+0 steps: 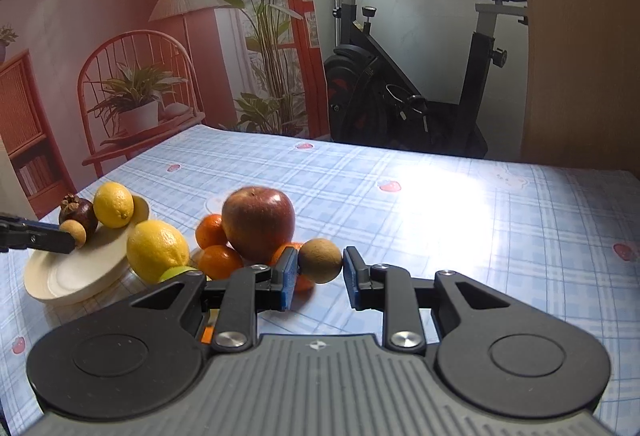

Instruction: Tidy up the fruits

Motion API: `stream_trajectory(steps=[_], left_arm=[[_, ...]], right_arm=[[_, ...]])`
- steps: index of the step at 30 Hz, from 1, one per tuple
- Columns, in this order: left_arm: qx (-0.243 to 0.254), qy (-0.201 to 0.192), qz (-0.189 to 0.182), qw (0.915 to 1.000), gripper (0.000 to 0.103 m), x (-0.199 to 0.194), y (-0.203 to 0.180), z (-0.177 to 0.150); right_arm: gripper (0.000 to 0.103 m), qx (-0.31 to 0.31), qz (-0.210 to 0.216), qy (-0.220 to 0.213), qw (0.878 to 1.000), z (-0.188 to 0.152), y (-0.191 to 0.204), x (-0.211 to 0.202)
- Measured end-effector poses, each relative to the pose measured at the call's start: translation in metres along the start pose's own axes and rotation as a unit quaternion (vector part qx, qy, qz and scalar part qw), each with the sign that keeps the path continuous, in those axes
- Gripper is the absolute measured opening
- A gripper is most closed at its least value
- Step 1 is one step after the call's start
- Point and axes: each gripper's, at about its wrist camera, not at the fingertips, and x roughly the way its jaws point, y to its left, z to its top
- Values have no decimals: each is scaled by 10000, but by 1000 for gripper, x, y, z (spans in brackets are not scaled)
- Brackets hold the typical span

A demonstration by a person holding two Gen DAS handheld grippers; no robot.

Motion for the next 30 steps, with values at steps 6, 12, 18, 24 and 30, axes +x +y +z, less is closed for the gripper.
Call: stream_trajectory(steps=[6,12,18,24,30], left_arm=[[-349,-95,258,9990,28,-18,33,-4],[-777,-72,464,9959,28,-26,68,-6],[-897,-45,683,9936,28,-24,88,-9],[-891,38,851,9924,28,-17,98,-13],[-859,99,964,9916,28,-7,102,-14]], right_arm=[[27,-432,314,-94,9985,28,42,8],[27,-768,745,72,9942,43,91,39],[27,-1102,1070,469,9870,46,137,84],[27,-1545,1198,942,9762,35,169,121],[27,-1773,1120,1281,9693,25,182,148]])
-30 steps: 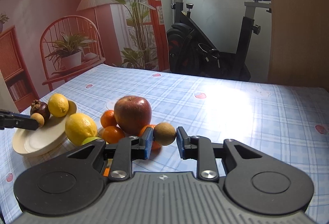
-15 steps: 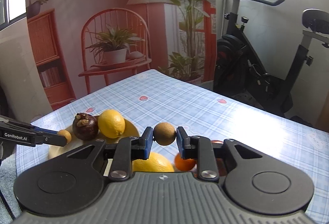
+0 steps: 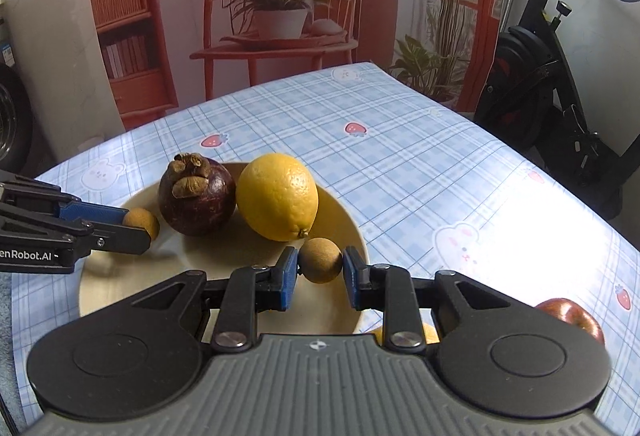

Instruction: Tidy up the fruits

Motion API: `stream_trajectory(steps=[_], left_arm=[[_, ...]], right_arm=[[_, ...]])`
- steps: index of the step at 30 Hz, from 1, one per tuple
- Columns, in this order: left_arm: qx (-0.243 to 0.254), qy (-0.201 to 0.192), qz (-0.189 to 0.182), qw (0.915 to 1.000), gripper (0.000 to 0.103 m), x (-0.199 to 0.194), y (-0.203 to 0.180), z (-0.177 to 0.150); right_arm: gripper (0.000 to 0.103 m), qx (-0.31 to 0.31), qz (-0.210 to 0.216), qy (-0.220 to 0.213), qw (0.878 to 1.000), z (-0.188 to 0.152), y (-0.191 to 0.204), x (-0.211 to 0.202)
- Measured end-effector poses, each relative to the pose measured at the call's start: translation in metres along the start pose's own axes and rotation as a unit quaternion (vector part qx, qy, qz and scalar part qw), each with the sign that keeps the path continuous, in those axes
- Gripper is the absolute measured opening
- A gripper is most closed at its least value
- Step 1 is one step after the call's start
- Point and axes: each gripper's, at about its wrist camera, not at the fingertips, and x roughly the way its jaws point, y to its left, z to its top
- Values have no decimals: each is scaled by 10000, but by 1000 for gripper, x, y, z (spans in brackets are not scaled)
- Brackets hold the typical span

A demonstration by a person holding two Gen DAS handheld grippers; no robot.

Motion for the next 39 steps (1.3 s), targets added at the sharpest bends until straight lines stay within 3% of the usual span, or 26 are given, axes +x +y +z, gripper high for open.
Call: stream_trajectory(steps=[7,21,25,27,33,39], left_arm=[[55,-2,68,10000,28,6,-1,1],[95,-58,149,9998,29,6,-5,2],[93,-165,174,9997,33,-1,-7,3],[113,-270,193,9994,41,-6,-10,4],[241,-571,236,9978,41,-19,-23,11],[528,-737,63,9959,41,-24,-48,19]], right_arm=[[27,-134,-80,103,9998,3,5,17],[28,-112,-210,21,9997,1,7,14],[29,75,-176,-155,9997,1,3,0],[29,207,-182,-296,9992,0,-1,-11],[29,807,-411,-804,9926,-14,-22,-56],[29,1423,-945,-1143,9786,-50,-54,-107]])
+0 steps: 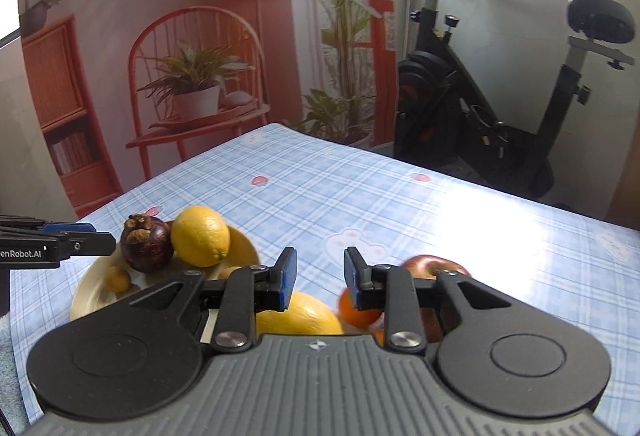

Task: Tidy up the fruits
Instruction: 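Lower both kiwis onto the plate and open both grippers, then grasp the small orange fruit with the right gripper while the left gripper moves to the fruit pile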

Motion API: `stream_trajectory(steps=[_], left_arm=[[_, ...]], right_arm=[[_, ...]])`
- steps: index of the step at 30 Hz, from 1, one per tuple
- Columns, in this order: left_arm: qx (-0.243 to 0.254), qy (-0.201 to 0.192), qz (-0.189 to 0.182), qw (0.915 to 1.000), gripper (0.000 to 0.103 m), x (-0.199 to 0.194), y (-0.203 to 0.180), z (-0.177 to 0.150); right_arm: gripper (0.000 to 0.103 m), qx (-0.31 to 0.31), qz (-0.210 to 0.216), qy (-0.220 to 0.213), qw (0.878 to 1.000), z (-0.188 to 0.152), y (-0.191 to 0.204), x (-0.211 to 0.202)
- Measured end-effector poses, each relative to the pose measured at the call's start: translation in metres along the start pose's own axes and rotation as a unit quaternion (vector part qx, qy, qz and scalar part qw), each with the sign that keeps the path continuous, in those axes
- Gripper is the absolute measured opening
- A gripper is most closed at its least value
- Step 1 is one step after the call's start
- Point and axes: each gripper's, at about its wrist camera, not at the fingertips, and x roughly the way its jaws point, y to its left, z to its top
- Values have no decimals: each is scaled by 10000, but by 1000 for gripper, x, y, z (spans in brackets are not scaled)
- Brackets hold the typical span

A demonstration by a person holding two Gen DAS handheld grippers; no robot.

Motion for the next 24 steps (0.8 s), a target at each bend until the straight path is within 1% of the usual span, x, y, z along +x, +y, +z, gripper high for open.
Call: stream_trajectory(steps=[3,6,12,15,16,19,22,24], left_arm=[[103,-12,-164,9998,41,3,-16,7],[226,-2,-381,9990,41,6,-34,11],[344,198,-970,9945,41,16,-71,8],[508,273,-1173,9914,41,21,-90,1],[548,290,-1230,9905,41,22,-95,-1],[659,311,-1349,9882,41,21,-106,-9],[743,308,-1384,9871,41,22,-111,-14],[759,311,-1371,9872,41,22,-113,-16]], right_arm=[[30,234,-285,-61,9993,-11,-26,-21],[30,382,-530,-61,9978,-25,-44,-41],[33,603,-778,-46,9951,-55,-59,-73],[35,712,-772,-51,9945,-65,-61,-82],[37,739,-748,-56,9944,-67,-61,-85],[38,708,-667,-83,9952,-68,-58,-89],[39,628,-525,-55,9966,-66,-53,-88],[40,493,-367,82,9981,-64,-48,-82]])
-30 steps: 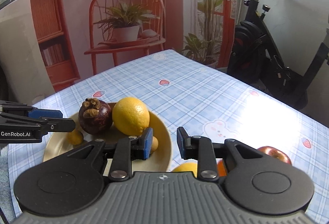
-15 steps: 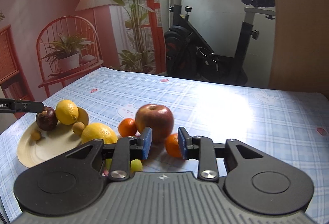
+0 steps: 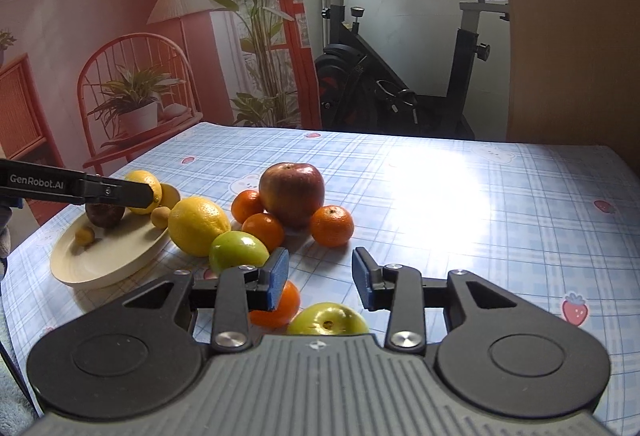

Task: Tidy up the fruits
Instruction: 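Grasp the small orange fruit with the right gripper while the left gripper moves to the fruit pile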

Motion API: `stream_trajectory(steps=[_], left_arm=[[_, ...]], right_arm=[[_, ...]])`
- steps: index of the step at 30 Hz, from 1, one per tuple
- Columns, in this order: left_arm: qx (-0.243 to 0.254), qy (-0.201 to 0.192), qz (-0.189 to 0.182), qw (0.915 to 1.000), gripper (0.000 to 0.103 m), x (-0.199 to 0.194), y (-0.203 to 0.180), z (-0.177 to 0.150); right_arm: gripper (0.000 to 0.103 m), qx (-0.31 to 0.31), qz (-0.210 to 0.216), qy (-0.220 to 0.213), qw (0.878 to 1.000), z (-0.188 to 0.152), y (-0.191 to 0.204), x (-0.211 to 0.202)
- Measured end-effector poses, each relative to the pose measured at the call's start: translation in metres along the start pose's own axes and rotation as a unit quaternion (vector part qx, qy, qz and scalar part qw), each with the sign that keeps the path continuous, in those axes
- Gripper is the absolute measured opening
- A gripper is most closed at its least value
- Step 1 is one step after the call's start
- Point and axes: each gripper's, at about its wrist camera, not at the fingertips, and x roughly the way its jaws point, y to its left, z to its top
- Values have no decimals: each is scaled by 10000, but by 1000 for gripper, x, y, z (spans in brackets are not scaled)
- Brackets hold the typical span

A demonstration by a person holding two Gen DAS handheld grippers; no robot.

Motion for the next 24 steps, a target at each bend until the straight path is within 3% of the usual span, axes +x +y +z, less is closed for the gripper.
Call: stream_trajectory(steps=[6,13,24], left_arm=[[-87,63,9,9999,41,2,7,-2],[-154,41,-5,9999,41,0,10,-2],[-242,72,-5,9997,41,1,14,-5]], right_arm=[[42,-627,298,458,9965,8,16,17],[47,-1344,363,1008,9851,7,32,37],[48,-1508,369,1247,9800,4,35,47]])
